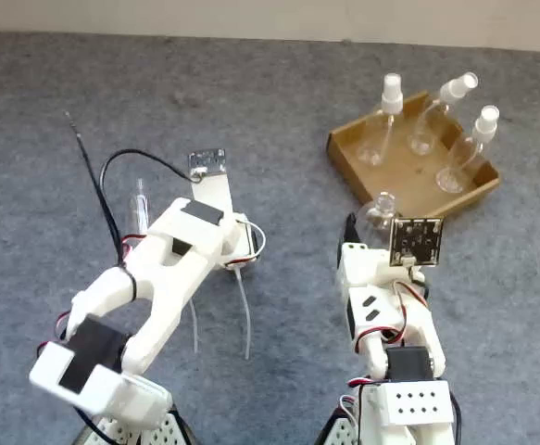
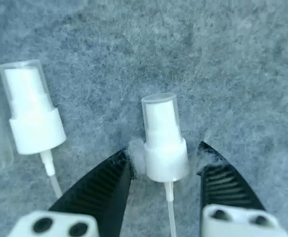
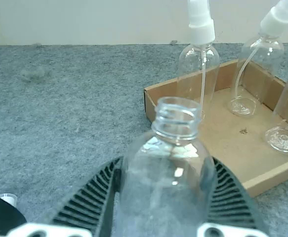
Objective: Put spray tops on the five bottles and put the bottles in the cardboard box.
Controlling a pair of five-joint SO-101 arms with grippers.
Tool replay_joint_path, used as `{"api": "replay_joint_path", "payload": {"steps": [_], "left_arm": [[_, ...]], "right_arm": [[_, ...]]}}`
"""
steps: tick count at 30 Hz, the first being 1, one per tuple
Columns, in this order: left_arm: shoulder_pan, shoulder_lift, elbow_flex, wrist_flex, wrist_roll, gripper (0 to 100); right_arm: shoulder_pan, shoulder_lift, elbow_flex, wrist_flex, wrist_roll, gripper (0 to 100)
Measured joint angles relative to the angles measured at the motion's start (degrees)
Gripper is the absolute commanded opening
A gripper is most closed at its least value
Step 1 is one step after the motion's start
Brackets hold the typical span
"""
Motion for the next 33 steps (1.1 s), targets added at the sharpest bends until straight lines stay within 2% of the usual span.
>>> {"api": "replay_joint_path", "payload": {"steps": [4,9,13,25,33], "left_arm": [[0.0,3.25,-0.09,-4.04,0.18,16],[0.0,4.22,-0.44,-4.57,0.18,0],[0.44,4.22,-0.88,-4.84,0.18,3],[0.44,3.87,-1.32,-4.84,0.18,3],[-2.02,-11.87,-1.32,-4.84,0.18,4]], "right_arm": [[0.0,0.0,0.0,0.0,0.0,17.7],[0.0,0.0,0.0,0.0,0.0,17.7],[0.0,0.0,0.0,0.0,0.0,17.7],[-0.09,0.0,3.34,0.0,0.0,17.7],[-5.45,0.0,3.43,0.0,-0.09,17.7]]}}
